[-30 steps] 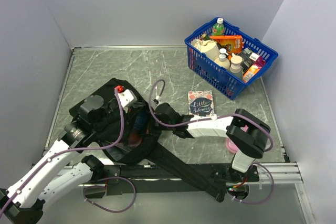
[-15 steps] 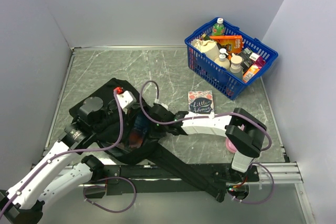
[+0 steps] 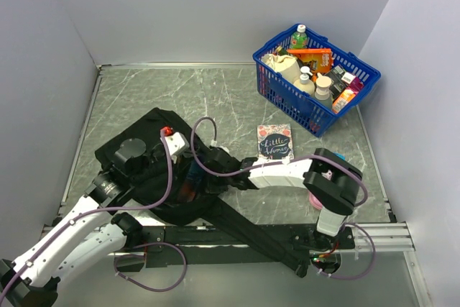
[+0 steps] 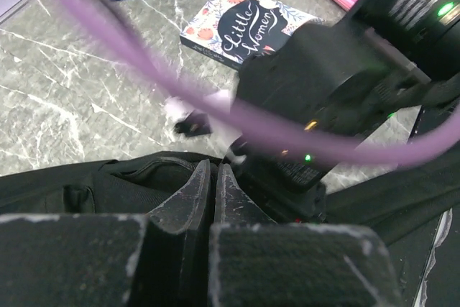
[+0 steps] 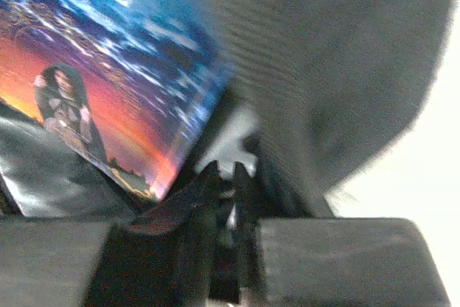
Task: Pack the student bag
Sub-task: Place the book in the student bag.
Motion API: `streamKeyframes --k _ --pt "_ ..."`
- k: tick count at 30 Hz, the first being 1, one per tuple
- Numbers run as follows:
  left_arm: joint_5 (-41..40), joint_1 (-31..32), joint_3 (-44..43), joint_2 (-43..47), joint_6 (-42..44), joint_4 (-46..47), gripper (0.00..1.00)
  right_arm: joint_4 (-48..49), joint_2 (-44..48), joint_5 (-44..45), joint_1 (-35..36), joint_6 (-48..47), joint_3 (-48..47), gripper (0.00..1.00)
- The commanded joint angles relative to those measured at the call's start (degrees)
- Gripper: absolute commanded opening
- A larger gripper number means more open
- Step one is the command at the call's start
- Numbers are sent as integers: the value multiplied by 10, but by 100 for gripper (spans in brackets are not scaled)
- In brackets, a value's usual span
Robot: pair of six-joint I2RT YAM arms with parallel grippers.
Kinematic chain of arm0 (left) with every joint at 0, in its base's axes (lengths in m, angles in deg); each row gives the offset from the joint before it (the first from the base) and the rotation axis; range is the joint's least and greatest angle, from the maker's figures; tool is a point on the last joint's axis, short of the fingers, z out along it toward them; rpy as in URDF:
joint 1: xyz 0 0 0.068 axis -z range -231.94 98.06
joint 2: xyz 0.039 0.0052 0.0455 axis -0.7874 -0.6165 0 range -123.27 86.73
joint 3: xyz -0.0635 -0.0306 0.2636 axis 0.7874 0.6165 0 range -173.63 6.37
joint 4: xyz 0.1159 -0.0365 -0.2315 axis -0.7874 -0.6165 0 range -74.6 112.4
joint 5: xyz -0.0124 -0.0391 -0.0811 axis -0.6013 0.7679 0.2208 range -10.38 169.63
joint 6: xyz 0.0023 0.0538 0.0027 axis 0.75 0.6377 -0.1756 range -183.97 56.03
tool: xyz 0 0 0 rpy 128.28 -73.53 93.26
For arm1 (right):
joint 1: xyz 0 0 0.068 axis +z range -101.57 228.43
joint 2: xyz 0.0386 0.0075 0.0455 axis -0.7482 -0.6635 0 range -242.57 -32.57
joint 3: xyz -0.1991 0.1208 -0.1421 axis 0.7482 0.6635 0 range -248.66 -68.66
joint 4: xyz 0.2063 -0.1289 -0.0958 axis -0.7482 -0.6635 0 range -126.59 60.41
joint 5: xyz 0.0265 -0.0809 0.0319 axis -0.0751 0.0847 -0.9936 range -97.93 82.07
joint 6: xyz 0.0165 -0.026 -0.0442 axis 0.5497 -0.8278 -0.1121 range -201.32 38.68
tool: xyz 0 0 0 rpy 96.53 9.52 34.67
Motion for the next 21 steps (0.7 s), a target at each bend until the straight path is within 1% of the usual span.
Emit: streamKeyframes --k 1,3,5,7,8,14,15,17,18,21 --pt "12 2 -13 1 -5 32 1 48 -62 -30 12 -23 -66 16" --pt "15 2 -19 -3 -10 39 1 78 -76 -34 15 -16 -88 15" --pt "18 2 -25 -5 -14 44 1 137 -90 -40 15 3 -92 13" --pt "20 2 -32 -7 -17 48 1 193 -89 -38 15 21 -86 12" --pt "25 2 -34 -8 -19 48 1 255 -89 -36 15 36 -81 12" --pt "27 2 -39 -7 -20 50 1 391 -97 -15 3 87 -73 10" --pt "26 2 -40 -7 -20 49 1 433 -99 -13 1 92 -69 10" --pt "22 2 -45 -6 -17 46 1 472 -110 -1 -2 109 -61 10" --pt "19 2 -46 -6 -11 41 1 514 -115 4 -4 119 -51 10" --pt "-1 2 -31 2 -1 13 1 551 -148 12 -18 166 -55 11"
